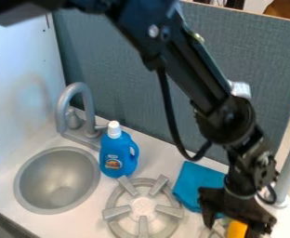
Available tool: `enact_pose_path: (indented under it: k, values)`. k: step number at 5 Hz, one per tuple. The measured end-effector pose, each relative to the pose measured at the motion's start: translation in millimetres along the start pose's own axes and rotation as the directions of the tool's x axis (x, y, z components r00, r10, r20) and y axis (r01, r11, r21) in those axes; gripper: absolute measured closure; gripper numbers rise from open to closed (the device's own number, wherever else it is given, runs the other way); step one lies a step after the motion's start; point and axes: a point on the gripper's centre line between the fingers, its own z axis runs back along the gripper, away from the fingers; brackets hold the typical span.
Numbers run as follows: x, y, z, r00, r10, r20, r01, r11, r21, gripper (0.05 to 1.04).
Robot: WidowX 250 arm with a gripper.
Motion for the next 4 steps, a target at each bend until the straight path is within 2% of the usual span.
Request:
enact_pose_path:
  k: [1,2,4]
  values:
    - [-0.5,-14.3,-13.5,0.999,-0.019,0.041,0.022,0.998,-0.058,0.073]
    - [2.3,-23.0,-16.5,0.996,-0.035,0.086,0.042,0.996,-0.081,0.073]
    - [-0.2,-20.9,-43.7,0.997,-0.061,0.049,0.062,0.998,-0.018,0.108]
